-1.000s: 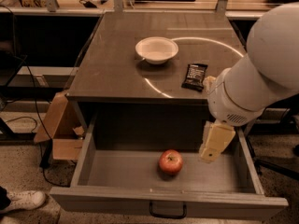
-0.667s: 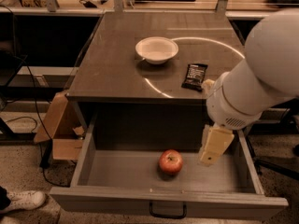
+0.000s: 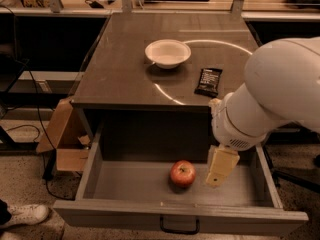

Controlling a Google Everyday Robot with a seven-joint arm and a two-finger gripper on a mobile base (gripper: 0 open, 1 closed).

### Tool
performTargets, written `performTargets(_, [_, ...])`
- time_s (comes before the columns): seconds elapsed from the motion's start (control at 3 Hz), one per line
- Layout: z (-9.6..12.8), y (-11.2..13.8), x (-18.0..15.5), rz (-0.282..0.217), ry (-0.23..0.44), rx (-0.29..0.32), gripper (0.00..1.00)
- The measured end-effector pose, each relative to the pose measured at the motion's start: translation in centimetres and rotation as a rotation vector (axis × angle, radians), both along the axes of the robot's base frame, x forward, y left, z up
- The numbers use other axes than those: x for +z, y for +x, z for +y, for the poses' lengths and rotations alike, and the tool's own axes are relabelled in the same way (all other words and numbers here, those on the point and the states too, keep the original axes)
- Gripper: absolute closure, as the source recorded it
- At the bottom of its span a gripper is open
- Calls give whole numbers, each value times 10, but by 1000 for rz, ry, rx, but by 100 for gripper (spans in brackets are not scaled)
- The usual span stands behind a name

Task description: Pick apple from top drawer and place on counter

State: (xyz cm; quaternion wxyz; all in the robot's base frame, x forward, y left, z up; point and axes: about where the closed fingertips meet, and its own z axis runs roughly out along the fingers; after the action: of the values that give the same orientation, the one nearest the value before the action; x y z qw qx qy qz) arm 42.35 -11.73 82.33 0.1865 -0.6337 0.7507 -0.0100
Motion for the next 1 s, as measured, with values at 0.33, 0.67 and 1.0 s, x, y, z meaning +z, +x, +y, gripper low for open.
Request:
performTargets(0.33, [4, 2, -12, 3, 11, -18, 0])
performTargets(0.67, [18, 16, -34, 5, 15, -14, 0])
performTargets(1.0, [18, 17, -35, 6, 16, -14, 0])
